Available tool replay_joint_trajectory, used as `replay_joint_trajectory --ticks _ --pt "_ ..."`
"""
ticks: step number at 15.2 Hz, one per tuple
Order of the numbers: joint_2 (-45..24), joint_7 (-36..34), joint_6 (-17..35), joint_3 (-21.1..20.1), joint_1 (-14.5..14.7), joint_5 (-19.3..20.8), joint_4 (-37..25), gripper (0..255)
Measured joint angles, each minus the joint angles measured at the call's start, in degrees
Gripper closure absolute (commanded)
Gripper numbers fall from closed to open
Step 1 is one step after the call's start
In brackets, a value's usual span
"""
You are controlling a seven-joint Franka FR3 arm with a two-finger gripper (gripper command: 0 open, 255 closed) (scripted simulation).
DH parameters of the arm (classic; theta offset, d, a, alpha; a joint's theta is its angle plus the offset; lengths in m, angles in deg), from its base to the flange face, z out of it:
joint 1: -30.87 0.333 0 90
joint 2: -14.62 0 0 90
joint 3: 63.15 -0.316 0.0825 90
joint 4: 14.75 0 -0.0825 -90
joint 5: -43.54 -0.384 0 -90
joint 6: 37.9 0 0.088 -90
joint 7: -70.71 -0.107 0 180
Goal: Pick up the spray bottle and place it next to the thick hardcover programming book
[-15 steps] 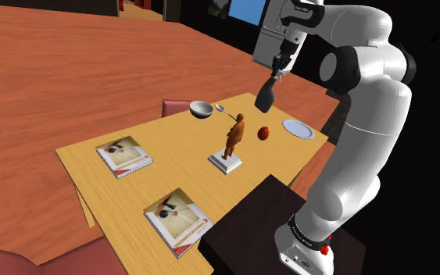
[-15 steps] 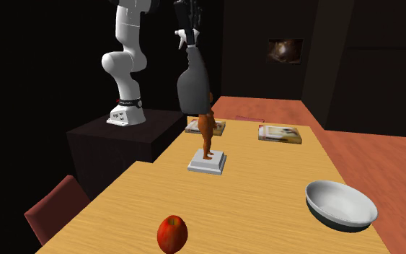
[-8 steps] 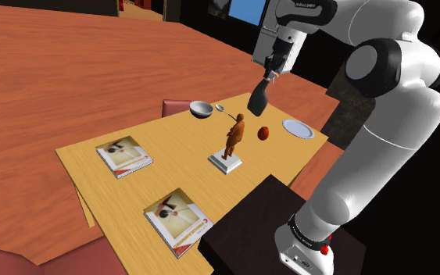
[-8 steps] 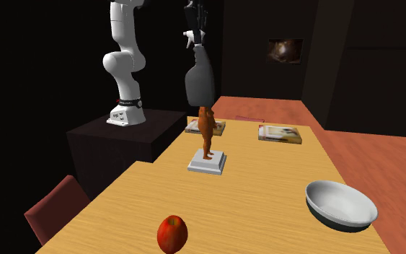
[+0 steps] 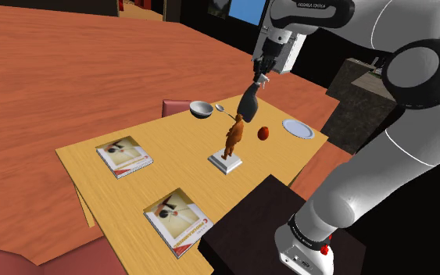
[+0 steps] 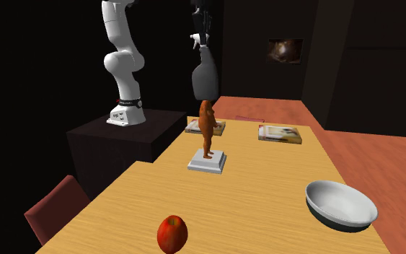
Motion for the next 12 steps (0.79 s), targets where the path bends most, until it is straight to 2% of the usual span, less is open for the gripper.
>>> replay_joint_trajectory --ticks 7,12 --pt "7.0 -10.6 0.9 -6.6 3.5 1.6 7.2 255" --pt "9.3 -18.0 1.1 -11.6 6.1 1.3 10.1 255"
